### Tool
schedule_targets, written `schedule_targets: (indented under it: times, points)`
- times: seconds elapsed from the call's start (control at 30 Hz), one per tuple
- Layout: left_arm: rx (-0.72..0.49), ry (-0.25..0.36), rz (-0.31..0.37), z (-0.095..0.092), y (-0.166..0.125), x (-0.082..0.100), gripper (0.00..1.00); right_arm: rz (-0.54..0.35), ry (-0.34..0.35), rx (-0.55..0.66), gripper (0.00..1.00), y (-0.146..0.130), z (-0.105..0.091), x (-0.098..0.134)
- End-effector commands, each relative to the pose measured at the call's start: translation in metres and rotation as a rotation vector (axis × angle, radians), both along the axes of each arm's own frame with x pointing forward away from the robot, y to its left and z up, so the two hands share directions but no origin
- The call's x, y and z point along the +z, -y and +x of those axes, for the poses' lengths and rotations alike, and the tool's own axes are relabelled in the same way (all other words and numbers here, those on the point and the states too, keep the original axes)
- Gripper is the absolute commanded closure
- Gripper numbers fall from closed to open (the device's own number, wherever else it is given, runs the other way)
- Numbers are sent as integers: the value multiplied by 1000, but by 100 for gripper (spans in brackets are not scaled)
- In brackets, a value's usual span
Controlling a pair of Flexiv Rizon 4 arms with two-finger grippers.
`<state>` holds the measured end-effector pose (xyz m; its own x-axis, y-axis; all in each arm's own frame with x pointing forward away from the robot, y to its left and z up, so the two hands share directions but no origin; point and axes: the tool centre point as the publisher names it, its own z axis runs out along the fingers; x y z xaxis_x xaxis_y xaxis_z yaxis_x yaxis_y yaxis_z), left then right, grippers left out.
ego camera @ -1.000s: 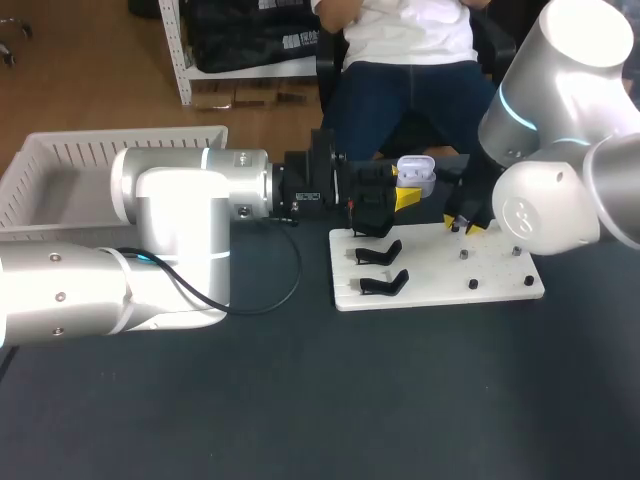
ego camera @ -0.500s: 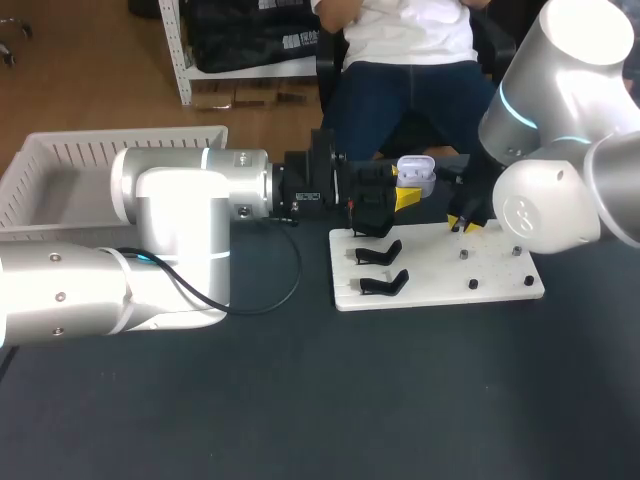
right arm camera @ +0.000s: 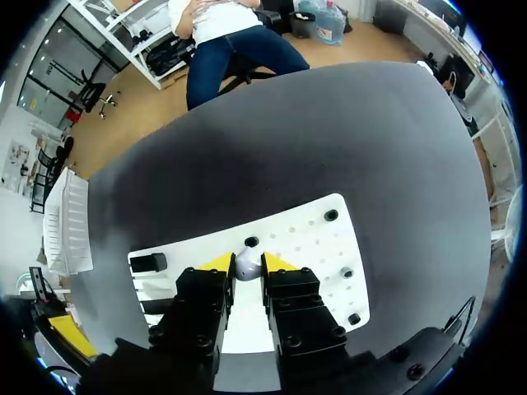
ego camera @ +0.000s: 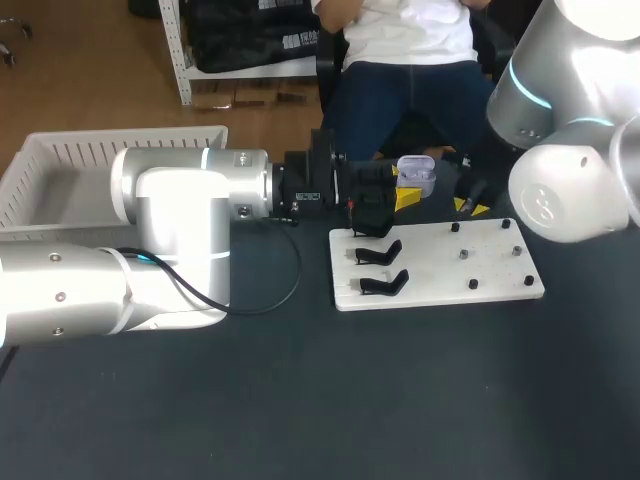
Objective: Pick up each earbud case from the left stands, insert the matching earbuds, close the lid, and place the case in the box.
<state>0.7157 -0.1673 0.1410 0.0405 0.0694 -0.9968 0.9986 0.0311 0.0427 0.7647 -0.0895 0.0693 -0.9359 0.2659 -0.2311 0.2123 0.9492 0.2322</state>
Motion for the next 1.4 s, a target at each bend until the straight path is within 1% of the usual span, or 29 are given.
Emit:
schedule_targets:
  times: [0.03,0.27,0.37,0.43,0.5,0.53,0.57,0.73,0.83,0.93,1.07,1.1,1.23,1.4]
  points:
    - [7,4,-5,-2,0,-1,100,-32,47,28,100,9,-27,31]
    - [7,4,-5,-2,0,-1,100,-106,75,128,100,14,-43,66]
    - [7,4,-5,-2,0,-1,100,-131,80,201,100,13,-49,81]
    - [7,4,-5,-2,0,-1,100,-145,77,270,100,8,-53,90]
    - [7,4,-5,-2,0,-1,100,-142,70,348,100,3,-56,99]
    - [7,4,-5,-2,0,-1,100,-140,77,376,100,0,-58,105]
    - [7,4,-5,-2,0,-1,100,-130,67,402,100,-3,-59,111]
    - [7,4,-5,-2,0,-1,100,-168,43,540,100,-19,-64,138]
    - [7,4,-5,-2,0,-1,100,-192,39,611,100,-28,-66,148]
    - [7,4,-5,-2,0,-1,100,-201,39,683,100,-39,-68,153]
    - [7,4,-5,-2,0,-1,100,-207,47,748,100,-52,-69,151]
    - [7,4,-5,-2,0,-1,100,-214,41,756,100,-56,-70,149]
    - [7,4,-5,-2,0,-1,100,-210,52,775,100,-65,-71,145]
    - [7,4,-5,-2,0,-1,100,-198,68,777,100,-74,-73,147]
